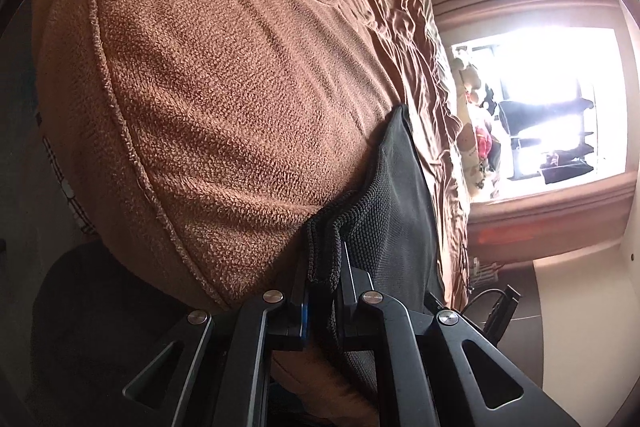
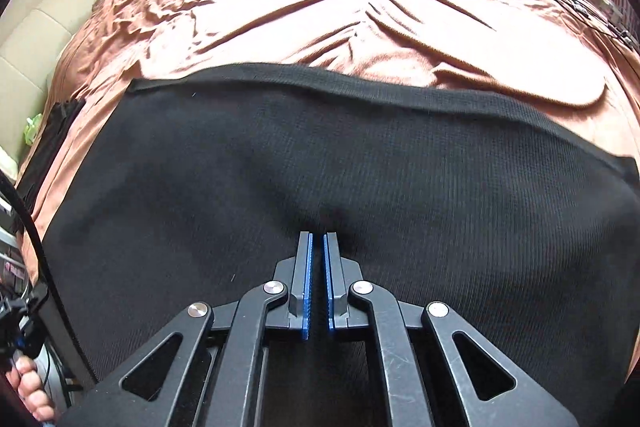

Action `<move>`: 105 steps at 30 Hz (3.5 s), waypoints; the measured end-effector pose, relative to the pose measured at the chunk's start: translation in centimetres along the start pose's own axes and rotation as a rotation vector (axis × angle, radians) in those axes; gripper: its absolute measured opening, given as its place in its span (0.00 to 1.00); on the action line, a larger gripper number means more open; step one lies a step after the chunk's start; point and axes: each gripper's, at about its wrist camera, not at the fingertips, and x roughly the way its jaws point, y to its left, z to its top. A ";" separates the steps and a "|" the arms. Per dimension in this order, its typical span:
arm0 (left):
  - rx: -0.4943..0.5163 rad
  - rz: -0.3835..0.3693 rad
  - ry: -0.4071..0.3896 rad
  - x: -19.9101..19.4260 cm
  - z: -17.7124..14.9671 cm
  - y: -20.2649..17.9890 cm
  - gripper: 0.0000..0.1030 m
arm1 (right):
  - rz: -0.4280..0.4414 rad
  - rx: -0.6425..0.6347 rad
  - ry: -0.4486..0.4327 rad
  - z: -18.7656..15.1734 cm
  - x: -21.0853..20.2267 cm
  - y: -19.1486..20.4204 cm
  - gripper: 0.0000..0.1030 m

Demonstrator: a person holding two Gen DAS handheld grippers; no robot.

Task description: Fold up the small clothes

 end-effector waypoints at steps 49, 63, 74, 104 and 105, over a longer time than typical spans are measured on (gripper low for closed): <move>0.145 -0.415 0.131 0.6 0.8 -13.8 0.04 | 0.268 0.052 0.073 -10.0 -5.7 -2.2 0.00; 0.290 -0.461 0.205 2.5 -2.0 -22.5 0.04 | 0.346 0.045 0.076 -13.0 -6.7 -3.1 0.00; 0.416 -0.488 0.311 5.3 -6.1 -28.4 0.04 | 0.339 0.152 -0.058 -12.8 -11.9 -11.0 0.00; 0.683 -0.352 0.667 14.8 -23.7 -33.3 0.04 | 0.206 0.326 -0.295 -23.0 -23.3 -21.4 0.59; 0.687 -0.346 0.678 15.2 -24.3 -33.1 0.04 | 0.205 0.333 -0.294 -23.4 -23.5 -21.6 0.59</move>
